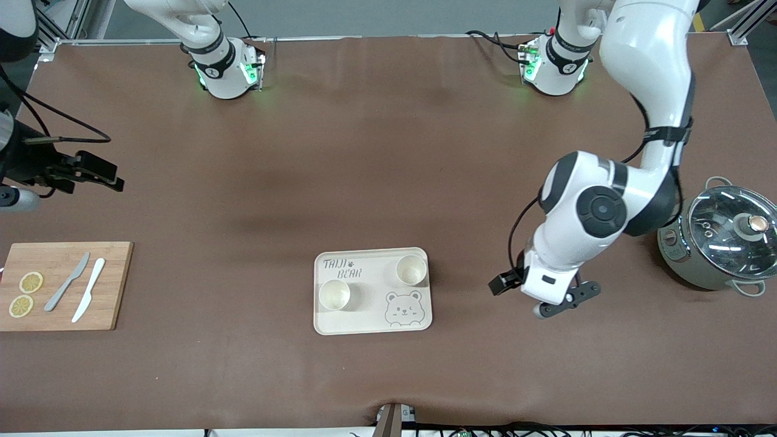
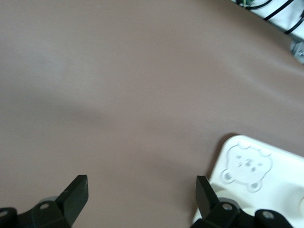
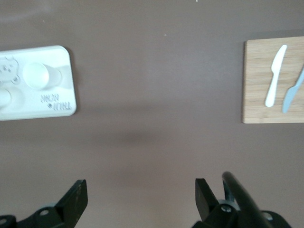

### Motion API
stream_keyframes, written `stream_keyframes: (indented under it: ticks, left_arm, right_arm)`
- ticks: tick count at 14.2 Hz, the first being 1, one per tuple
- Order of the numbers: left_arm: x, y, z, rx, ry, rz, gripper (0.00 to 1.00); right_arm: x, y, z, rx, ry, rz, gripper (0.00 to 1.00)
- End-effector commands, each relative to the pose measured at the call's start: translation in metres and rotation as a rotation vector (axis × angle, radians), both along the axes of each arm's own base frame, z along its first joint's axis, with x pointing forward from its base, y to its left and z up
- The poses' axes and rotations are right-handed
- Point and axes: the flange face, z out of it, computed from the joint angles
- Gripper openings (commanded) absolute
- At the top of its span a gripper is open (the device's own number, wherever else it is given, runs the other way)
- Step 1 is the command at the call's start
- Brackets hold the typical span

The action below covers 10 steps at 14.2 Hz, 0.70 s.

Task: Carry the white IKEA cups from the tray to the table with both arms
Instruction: 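Reach both grippers down toward the two white cups on the tray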

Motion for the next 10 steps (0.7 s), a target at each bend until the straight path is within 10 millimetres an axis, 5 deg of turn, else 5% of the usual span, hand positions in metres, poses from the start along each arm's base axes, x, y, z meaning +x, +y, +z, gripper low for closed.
stream_keyframes:
  ticks: [1,10]
  left_arm:
    - [0.004,-0.028,-0.016,-0.022,-0.031,0.051,1.00]
    - [-0.023,-0.110,-0.070,-0.035,-0.033,0.076,1.00]
  right_arm:
    - [0.018,0.079,-0.037,-0.007,0.017,-0.066,1.00]
    - [0.056,0.218,-0.145,0.024,-0.053,-0.156,1.00]
